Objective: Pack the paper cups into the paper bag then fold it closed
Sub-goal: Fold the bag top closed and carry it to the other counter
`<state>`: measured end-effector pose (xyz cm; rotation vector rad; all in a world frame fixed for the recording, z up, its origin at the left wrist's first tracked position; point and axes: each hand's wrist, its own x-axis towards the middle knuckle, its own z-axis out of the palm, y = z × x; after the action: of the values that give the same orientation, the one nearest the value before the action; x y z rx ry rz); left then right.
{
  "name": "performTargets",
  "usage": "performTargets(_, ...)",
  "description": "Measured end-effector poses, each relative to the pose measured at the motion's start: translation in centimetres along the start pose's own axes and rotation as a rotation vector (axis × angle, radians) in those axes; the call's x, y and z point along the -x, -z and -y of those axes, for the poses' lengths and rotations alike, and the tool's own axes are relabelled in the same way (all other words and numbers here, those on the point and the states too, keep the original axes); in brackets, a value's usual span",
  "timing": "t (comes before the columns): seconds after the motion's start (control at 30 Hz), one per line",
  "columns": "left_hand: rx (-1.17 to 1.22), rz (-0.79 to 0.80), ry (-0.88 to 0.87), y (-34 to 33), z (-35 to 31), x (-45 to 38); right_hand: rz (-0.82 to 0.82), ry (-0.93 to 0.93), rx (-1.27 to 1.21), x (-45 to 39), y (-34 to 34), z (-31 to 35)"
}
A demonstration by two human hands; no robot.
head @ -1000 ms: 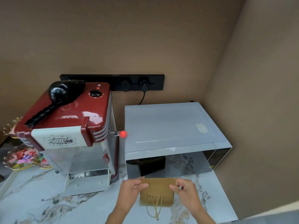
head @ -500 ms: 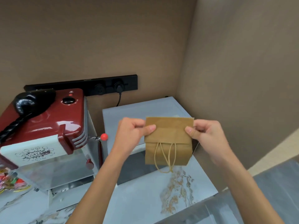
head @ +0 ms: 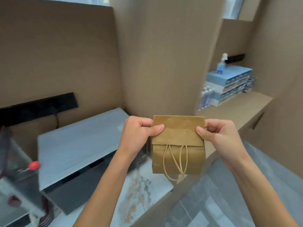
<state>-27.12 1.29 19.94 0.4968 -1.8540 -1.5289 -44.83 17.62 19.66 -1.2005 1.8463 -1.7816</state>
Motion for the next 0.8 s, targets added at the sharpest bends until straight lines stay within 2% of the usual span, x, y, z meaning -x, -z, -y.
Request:
performTargets(0.2, -0.004, 0.099, -0.022, -14.1, 0.2, -2.5, -0.078, -0.040, 0.040, 1.3, 13.9, -2.6)
performTargets(0.37, 0.001, 0.106, -0.025, -22.8, 1.4, -4.7, -0.094, -0.076, 0.067, 0.7, 22.1, -5.3)
performTargets(0.57, -0.057, 0.097, -0.009, -28.0, 3.7, -9.6, -0.051, -0.109, 0.090, -3.8, 27.3, -10.3)
performTargets(0.8, -0.132, 0.022, 0.006, -31.1, 10.1, -18.4, 0.045, -0.129, 0.186, -13.4, 30.2, -17.2)
